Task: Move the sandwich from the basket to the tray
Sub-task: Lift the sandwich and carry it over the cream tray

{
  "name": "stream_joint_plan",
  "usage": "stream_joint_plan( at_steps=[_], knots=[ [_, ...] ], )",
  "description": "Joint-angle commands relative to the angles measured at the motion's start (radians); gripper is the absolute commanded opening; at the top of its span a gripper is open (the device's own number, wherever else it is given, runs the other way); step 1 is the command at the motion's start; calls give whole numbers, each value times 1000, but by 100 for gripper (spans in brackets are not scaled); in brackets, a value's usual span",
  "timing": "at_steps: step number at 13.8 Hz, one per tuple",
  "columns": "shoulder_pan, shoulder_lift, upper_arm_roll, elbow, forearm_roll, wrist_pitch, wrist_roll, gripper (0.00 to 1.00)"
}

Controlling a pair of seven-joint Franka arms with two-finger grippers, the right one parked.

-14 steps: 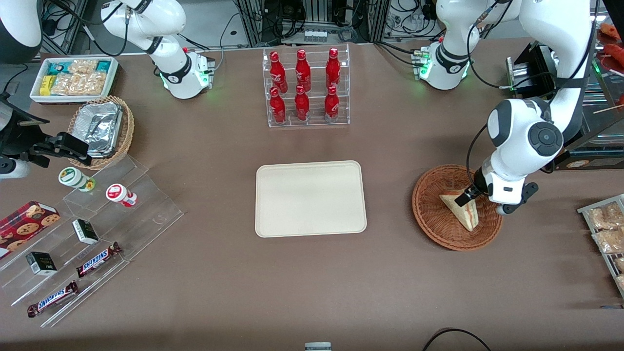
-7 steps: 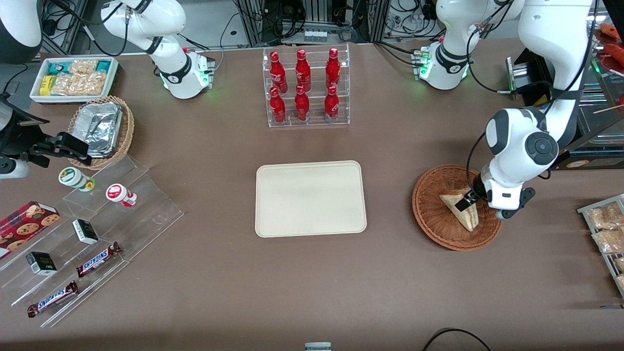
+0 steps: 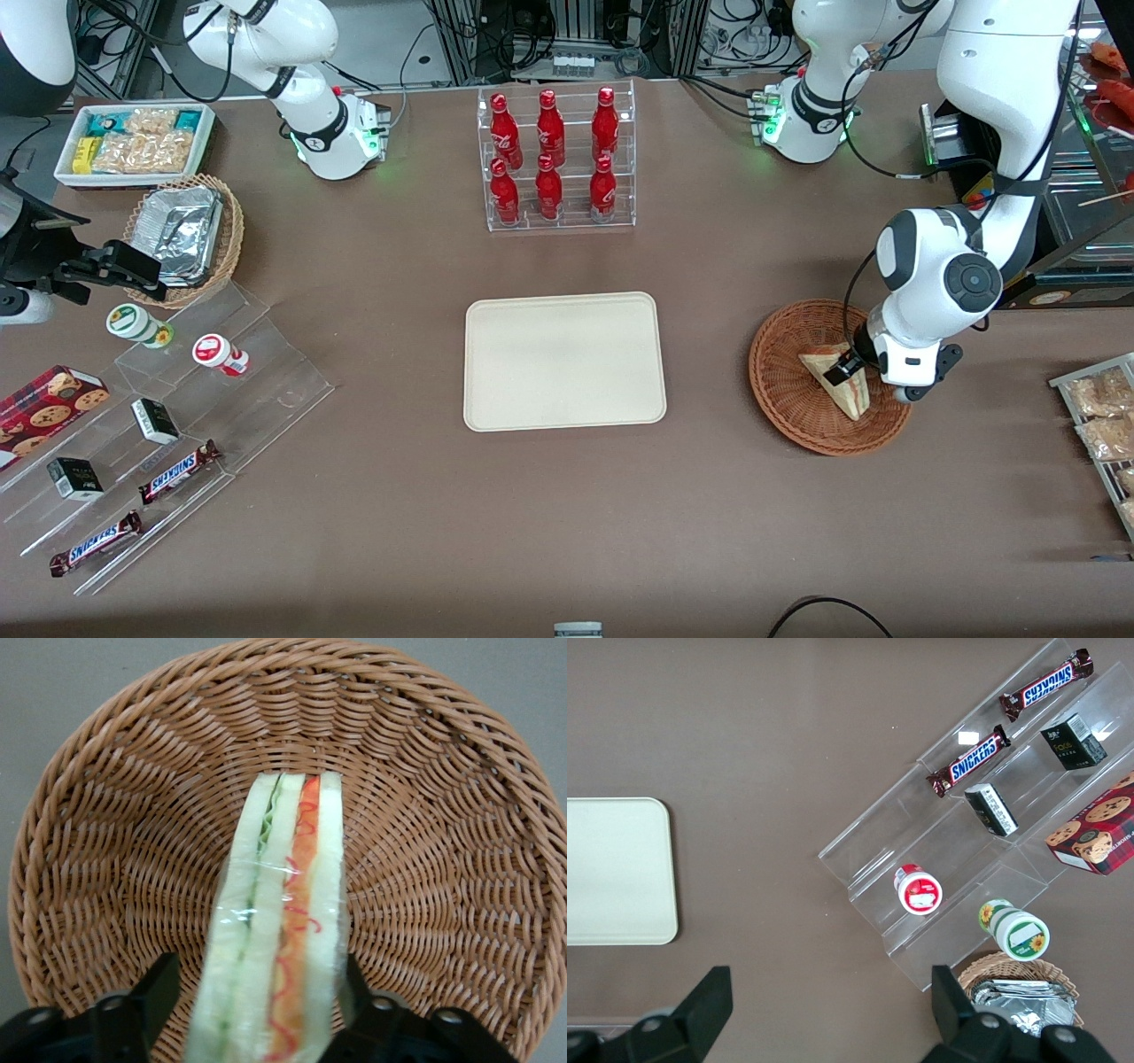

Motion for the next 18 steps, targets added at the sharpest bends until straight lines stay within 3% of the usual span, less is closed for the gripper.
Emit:
stream_joint_plan(
  at_steps=[1,4,8,10,18],
  knots=[
    [0,-18,-5,-3,-5,-24,-24,0],
    [-3,-51,-6,50,-5,-113,-8,0],
    [-41,-45,-28,259,3,-381,2,0],
    [-84,-20,-28,334,3,-467,89,0],
    [-326,158,-31,527,0,-491,129,0]
  ],
)
